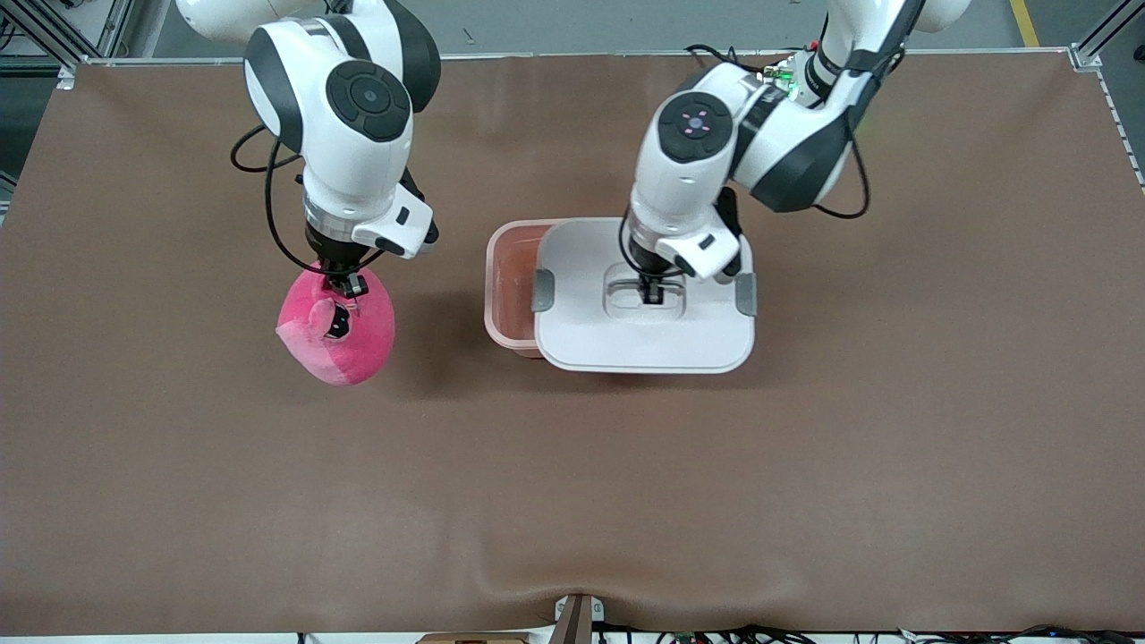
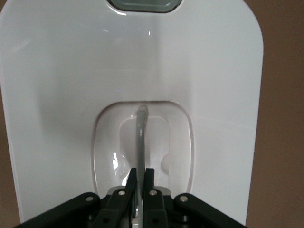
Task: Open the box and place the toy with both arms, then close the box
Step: 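Lift the lid off with the left gripper while the right gripper lifts the toy, then lower the pink toy into the box and open the right gripper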
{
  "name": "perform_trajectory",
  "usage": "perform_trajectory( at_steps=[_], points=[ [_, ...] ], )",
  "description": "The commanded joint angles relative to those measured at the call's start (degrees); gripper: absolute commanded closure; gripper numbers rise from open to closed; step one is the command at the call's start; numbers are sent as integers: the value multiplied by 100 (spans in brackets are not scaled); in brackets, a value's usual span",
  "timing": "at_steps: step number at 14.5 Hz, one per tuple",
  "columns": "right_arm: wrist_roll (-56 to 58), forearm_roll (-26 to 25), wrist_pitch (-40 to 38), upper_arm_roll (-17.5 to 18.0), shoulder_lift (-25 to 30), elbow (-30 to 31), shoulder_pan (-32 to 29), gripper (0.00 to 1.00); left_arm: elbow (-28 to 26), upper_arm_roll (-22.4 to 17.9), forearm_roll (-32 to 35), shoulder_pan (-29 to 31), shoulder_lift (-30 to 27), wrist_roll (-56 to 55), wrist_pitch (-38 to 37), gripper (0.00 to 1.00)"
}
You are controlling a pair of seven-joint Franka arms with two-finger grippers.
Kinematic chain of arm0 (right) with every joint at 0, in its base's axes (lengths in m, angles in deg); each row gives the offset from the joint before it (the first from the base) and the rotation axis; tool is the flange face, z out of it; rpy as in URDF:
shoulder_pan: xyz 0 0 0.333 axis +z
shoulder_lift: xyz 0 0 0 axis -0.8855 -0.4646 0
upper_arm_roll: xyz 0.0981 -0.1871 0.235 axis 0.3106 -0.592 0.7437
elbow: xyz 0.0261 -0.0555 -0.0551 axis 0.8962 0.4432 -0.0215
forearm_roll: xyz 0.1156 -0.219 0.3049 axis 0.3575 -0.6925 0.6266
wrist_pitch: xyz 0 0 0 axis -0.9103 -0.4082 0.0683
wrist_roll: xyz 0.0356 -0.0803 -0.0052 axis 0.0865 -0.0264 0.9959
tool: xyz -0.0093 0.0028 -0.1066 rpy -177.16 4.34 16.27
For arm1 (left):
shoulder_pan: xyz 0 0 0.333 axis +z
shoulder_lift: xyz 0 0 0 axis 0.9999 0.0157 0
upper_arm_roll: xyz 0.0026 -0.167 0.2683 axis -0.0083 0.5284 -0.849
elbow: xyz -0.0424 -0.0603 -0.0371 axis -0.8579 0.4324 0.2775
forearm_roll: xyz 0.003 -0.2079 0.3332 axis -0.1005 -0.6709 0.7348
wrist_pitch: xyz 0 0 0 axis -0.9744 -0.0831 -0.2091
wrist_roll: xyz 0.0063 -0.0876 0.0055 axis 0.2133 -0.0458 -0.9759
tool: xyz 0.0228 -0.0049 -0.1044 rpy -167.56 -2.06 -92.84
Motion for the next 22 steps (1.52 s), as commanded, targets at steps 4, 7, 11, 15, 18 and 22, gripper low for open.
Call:
perform_trajectory(
  at_steps=[4,7,11,15,18,22],
  points=[
    [-1426,-160,-318,6,-12,-369,865,100,-376,45,92,784,-483,940,-39,100],
    [-1874,-186,-555,6,-424,-765,1314,100,-376,45,92,1119,-509,1477,-100,100],
    [-2444,-335,-582,-2,-838,-977,2035,100,-376,45,92,1523,-492,2189,-101,100],
    [-3036,-362,-565,6,-1181,-1003,2457,100,-367,45,65,1954,-474,2866,-101,100],
    [-3351,-362,-565,6,-1278,-1021,2537,100,-367,45,13,2122,-413,3236,-92,100],
    [-3361,-318,-687,6,-1270,-1275,2598,0,-367,45,4,2148,-421,3263,-92,100]
  ],
)
